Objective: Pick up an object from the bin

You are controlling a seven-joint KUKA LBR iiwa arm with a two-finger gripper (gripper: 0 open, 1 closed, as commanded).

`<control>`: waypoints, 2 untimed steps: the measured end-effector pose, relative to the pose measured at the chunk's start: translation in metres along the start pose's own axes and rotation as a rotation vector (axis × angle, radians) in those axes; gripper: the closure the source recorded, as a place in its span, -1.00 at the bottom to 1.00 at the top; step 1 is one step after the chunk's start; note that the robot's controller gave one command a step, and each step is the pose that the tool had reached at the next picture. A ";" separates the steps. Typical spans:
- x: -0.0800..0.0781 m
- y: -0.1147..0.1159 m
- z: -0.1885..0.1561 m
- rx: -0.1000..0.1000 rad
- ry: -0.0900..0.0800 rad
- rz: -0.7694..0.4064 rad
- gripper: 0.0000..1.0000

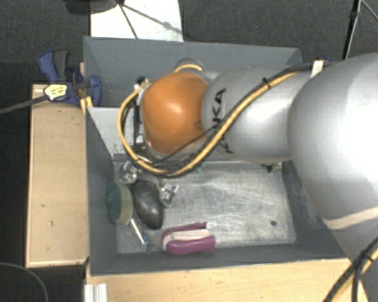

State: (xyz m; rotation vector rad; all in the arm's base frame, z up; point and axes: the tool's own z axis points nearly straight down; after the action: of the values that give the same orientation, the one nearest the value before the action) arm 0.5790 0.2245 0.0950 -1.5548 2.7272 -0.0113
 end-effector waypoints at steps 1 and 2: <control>0.000 -0.001 -0.001 -0.001 0.000 0.006 1.00; -0.003 0.004 -0.119 -0.001 -0.012 0.021 1.00</control>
Offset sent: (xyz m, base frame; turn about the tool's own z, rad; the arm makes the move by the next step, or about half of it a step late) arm 0.0000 0.0000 0.0000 0.0000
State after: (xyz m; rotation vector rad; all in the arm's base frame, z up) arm 0.5769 0.2297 0.2144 -1.5218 2.7346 -0.0010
